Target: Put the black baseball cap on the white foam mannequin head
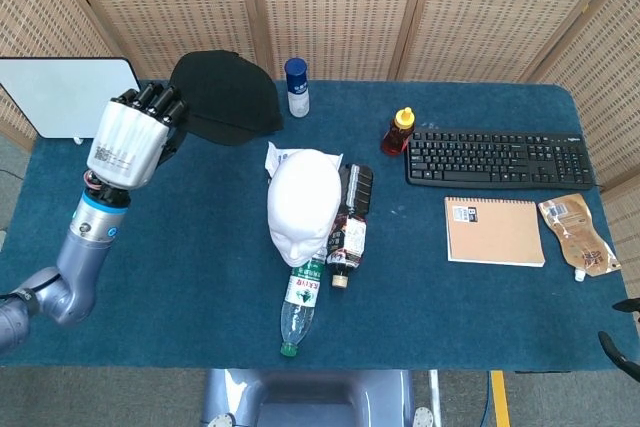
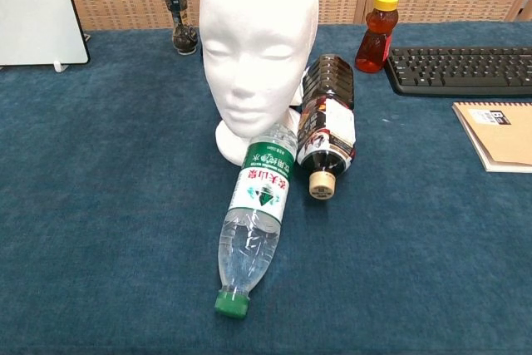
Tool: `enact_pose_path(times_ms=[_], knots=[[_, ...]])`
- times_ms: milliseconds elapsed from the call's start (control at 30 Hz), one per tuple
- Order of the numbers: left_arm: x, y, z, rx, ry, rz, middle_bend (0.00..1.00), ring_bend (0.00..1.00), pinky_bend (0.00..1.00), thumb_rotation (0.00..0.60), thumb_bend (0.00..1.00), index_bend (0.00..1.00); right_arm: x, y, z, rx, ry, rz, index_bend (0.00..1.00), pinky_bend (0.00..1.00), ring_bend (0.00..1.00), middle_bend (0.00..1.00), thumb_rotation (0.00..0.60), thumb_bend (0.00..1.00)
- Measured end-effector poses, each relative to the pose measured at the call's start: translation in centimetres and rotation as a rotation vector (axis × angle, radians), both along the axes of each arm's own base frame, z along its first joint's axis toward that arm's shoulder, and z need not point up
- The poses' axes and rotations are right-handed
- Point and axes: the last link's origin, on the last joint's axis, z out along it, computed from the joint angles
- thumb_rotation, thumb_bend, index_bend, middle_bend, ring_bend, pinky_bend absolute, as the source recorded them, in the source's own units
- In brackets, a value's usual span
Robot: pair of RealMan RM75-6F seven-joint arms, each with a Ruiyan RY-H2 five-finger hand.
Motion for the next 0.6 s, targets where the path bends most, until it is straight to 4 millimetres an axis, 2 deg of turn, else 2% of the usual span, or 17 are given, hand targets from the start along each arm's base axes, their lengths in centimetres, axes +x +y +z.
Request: enact_pose_path(times_ms=[333, 467, 600], knots=[[4.7, 0.3, -2.8, -0.031, -0.089, -0.075, 0.46, 0.41, 0.74, 0.6, 0.68, 0.66, -0.2, 0.1, 0.1, -0.004, -0.004, -0.003, 0.43, 0.57, 0.52, 0.47, 0.6, 0.23], [7.0, -0.4, -4.8, -0.062, -0.117, -0.117, 0.46, 0.41, 0.74, 0.6, 0.68, 0.66, -0.5, 0.3, 0.3, -0.009, -0.007, -0.012, 0.43, 0.57, 0.52, 0.47, 0.6, 0.23], [8.2, -1.2, -6.3, -0.081, -0.108, -0.148, 0.46, 0.41, 0.74, 0.6, 0.68, 0.66, -0.6, 0.4, 0.4, -0.01, -0.01, -0.015, 0.43, 0.57, 0.52, 0.47, 0.6, 0.23]])
